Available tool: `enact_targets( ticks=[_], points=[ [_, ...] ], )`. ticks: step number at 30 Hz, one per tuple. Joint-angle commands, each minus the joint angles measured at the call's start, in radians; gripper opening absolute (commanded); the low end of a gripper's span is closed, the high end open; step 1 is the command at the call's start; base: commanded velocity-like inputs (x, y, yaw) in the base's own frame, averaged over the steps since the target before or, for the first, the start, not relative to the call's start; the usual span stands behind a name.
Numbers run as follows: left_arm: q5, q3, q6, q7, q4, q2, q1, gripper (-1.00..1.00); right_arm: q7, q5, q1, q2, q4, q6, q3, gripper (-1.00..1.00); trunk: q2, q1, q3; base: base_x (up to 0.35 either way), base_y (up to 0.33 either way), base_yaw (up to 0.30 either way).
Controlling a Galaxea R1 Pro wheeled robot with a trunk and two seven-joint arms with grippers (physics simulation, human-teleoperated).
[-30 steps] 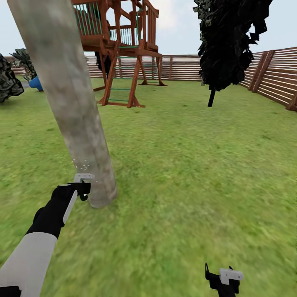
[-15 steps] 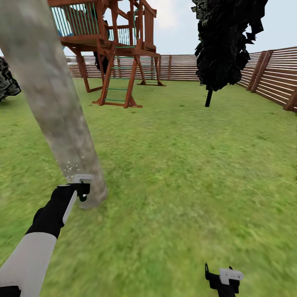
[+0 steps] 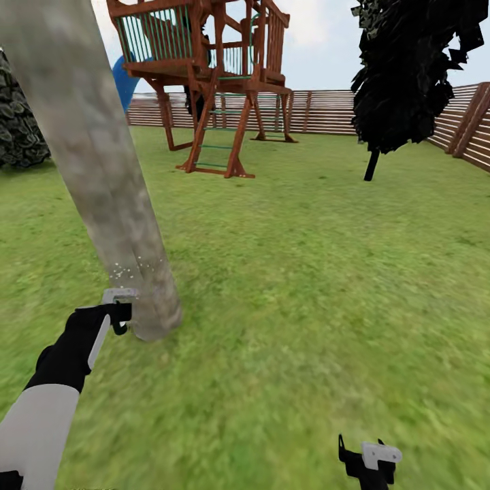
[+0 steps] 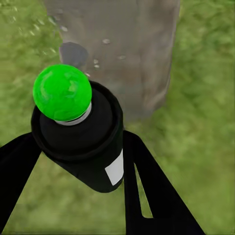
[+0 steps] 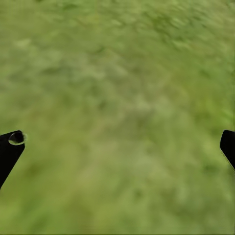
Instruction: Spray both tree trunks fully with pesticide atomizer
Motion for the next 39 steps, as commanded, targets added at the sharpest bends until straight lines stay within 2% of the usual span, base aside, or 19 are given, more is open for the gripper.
enact_targets(
  ticks=[1,4,7,10,12,14,15,16,18,20,22,24,26,28,30,31,35,37,39],
  points=[
    [0.001,-0.005,0.000,0.001,0.000,-0.005,0.000,-1.00,0.000,0.000,0.000,0.000,0.000,0.000,0.000,1.00,0.000,0.000,0.000,0.139,-0.273,0.116],
    [0.004,-0.007,0.000,0.001,0.004,-0.015,0.000,-1.00,0.000,0.000,0.000,0.000,0.000,0.000,0.000,1.00,0.000,0.000,0.000,0.139,-0.273,0.026],
    [0.003,-0.030,0.001,-0.001,0.009,-0.045,0.000,-1.00,0.000,0.000,0.000,0.000,0.000,0.000,0.000,1.00,0.000,0.000,0.000,0.139,-0.273,0.002],
    [0.001,-0.027,0.003,-0.001,0.009,-0.027,0.001,-1.00,0.000,0.000,0.000,0.000,0.000,0.000,0.000,1.00,0.000,0.000,0.000,0.139,-0.273,0.159],
    [0.000,-0.027,0.002,0.000,0.009,0.011,0.002,-1.00,0.000,0.000,0.000,0.000,0.000,0.000,0.000,1.00,0.000,0.000,0.000,0.139,-0.273,0.265],
    [0.002,-0.031,0.002,0.001,0.010,0.009,0.003,-1.00,0.000,0.000,0.000,0.000,0.000,0.000,0.000,1.00,0.000,0.000,0.000,0.139,-0.273,0.275],
    [0.002,-0.035,0.002,0.001,0.011,-0.003,0.003,-1.00,0.000,0.000,0.000,0.000,0.000,0.000,0.000,1.00,0.000,0.000,0.000,0.139,-0.273,0.271],
    [0.002,-0.044,0.002,0.001,0.014,-0.034,0.002,-1.00,0.000,0.000,0.000,0.000,0.000,0.000,0.000,1.00,0.000,0.000,0.000,0.139,-0.273,0.118],
    [0.001,-0.048,0.002,0.001,0.015,-0.049,0.001,-1.00,0.000,0.000,0.000,0.000,0.000,0.000,-0.001,1.00,0.000,0.000,0.000,0.141,-0.272,0.034],
    [0.000,-0.039,0.002,0.007,0.031,-0.024,0.002,-1.00,0.000,0.000,0.000,0.000,0.000,0.000,-0.001,1.00,0.000,0.000,0.000,0.149,-0.267,0.006],
    [0.000,-0.037,-0.004,0.020,0.100,0.036,0.003,-1.00,0.000,0.000,0.000,0.000,0.000,0.000,0.000,1.00,0.000,0.000,0.000,0.146,-0.266,0.004],
    [0.000,-0.038,-0.013,0.023,0.154,0.048,0.004,-1.00,0.000,0.000,0.000,0.000,0.000,0.000,0.000,1.00,0.000,0.000,0.000,0.140,-0.266,0.149],
    [0.005,-0.042,-0.016,0.025,0.173,0.035,0.007,-1.00,0.000,0.000,0.000,0.000,0.000,0.000,0.000,1.00,0.000,0.000,0.000,0.139,-0.265,0.248],
    [0.003,-0.041,-0.018,0.025,0.176,-0.011,0.009,-1.00,0.000,0.000,0.000,0.000,0.000,0.000,0.000,1.00,0.000,0.000,0.000,0.138,-0.265,0.273],
    [0.002,-0.037,-0.018,0.025,0.176,-0.030,0.009,-1.00,0.000,0.000,0.000,0.000,0.000,0.000,0.000,1.00,0.000,0.000,0.000,0.138,-0.265,0.277],
    [0.001,-0.030,-0.020,0.025,0.177,-0.022,0.009,-1.00,0.000,0.000,0.000,0.000,0.000,0.000,0.000,1.00,0.000,0.000,0.000,0.138,-0.266,0.277],
    [0.000,0.025,-0.075,0.023,0.241,0.051,0.011,-1.00,0.000,0.000,0.000,0.000,0.001,0.000,0.000,1.00,0.000,0.000,0.000,0.138,-0.266,0.203],
    [0.001,0.023,-0.112,0.024,0.269,0.039,0.011,-1.00,0.000,0.000,0.000,0.000,0.000,0.000,0.000,1.00,0.000,0.000,0.000,0.138,-0.266,0.018],
    [0.000,0.022,-0.119,0.024,0.279,0.001,0.011,-1.00,0.000,0.000,0.000,0.000,0.000,0.000,0.000,1.00,0.000,0.000,0.000,0.138,-0.265,0.003]
  ],
)
